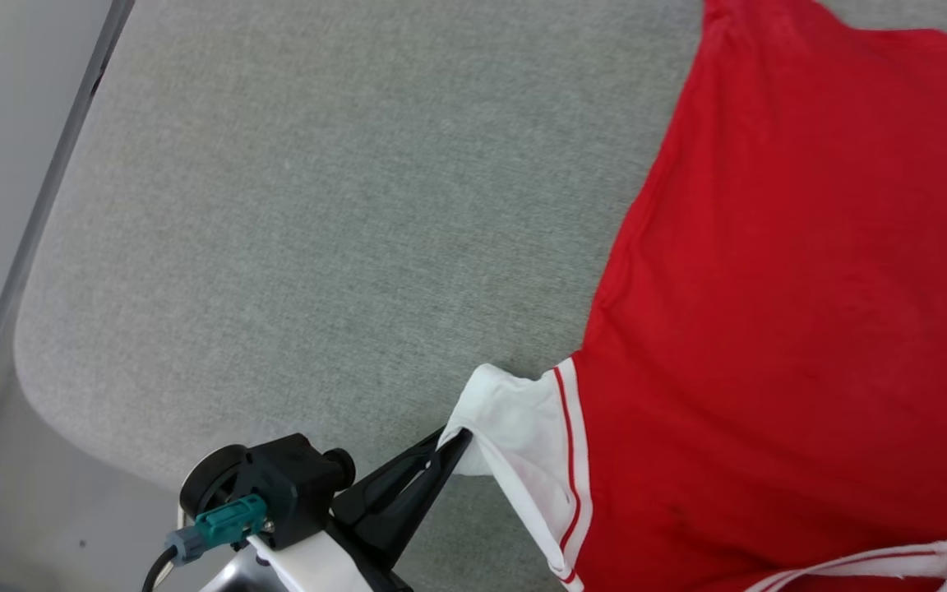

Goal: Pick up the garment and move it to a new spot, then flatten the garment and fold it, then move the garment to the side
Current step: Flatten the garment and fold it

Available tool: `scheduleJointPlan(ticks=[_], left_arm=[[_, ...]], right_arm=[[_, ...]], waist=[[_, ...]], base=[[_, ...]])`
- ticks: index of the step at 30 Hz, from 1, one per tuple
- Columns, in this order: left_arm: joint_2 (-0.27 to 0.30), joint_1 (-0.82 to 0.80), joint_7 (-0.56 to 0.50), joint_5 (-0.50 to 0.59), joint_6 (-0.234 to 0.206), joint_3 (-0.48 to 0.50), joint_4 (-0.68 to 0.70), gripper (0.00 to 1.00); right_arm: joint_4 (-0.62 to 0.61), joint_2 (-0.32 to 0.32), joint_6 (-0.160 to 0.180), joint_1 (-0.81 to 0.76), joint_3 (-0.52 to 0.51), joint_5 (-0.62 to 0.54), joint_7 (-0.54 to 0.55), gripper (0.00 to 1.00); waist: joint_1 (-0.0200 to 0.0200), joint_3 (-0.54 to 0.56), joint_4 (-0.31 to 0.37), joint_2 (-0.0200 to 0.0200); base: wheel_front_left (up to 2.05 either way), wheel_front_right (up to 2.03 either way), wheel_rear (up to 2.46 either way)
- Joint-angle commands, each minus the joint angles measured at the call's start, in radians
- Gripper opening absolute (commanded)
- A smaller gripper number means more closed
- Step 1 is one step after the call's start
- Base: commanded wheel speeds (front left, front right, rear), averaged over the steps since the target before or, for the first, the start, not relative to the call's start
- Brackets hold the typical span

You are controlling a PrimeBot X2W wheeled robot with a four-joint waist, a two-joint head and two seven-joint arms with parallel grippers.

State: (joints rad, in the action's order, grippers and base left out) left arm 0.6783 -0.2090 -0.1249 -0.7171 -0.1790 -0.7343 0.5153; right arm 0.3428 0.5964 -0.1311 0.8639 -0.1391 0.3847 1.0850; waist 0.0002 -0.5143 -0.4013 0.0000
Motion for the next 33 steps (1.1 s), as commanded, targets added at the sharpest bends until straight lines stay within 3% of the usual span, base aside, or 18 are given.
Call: scheduleJointPlan(ticks=[1, 9, 10, 11, 19, 33], left_arm=[[-0.009, -0.014, 0.002, 0.002, 0.006, -0.003, 0.001, 0.0], [-0.025, -0.025, 0.015, -0.004, 0.019, -0.011, -0.02, 0.0], [-0.025, -0.024, 0.016, -0.005, 0.021, -0.01, -0.023, 0.0], [-0.025, -0.025, 0.017, -0.007, 0.021, -0.01, -0.026, 0.0], [-0.015, -0.024, 0.023, -0.012, 0.015, 0.003, -0.045, 0.0], [0.014, 0.037, 0.032, -0.05, -0.019, 0.03, -0.099, 0.0]], right_arm=[[0.011, 0.008, 0.001, 0.017, -0.003, -0.022, 0.007, 1.0], [0.058, 0.01, 0.001, -0.047, 0.021, -0.065, 0.041, 1.0], [0.061, 0.014, 0.0, -0.063, 0.028, -0.064, 0.05, 0.13], [0.062, 0.019, 0.0, -0.073, 0.03, -0.063, 0.052, 0.0], [0.067, 0.007, 0.001, -0.103, 0.035, -0.054, 0.008, 0.0], [0.101, -0.037, 0.001, -0.316, 0.052, 0.036, -0.066, 0.0]], waist=[[-0.0002, -0.035, -0.037, 0.0], [-0.0002, -0.05, -0.063, 0.0], [-0.0002, -0.051, -0.064, 0.0], [-0.0002, -0.051, -0.065, 0.0], [-0.0002, 0.004, -0.033, 0.0], [-0.0002, 0.23, 0.134, 0.0]], base=[[0.0, 0.0, 0.0], [0.0, 0.0, 0.0], [0.0, 0.0, 0.0], [0.0, 0.0, 0.0], [0.0, 0.0, 0.0], [0.0, 0.0, 0.0]])
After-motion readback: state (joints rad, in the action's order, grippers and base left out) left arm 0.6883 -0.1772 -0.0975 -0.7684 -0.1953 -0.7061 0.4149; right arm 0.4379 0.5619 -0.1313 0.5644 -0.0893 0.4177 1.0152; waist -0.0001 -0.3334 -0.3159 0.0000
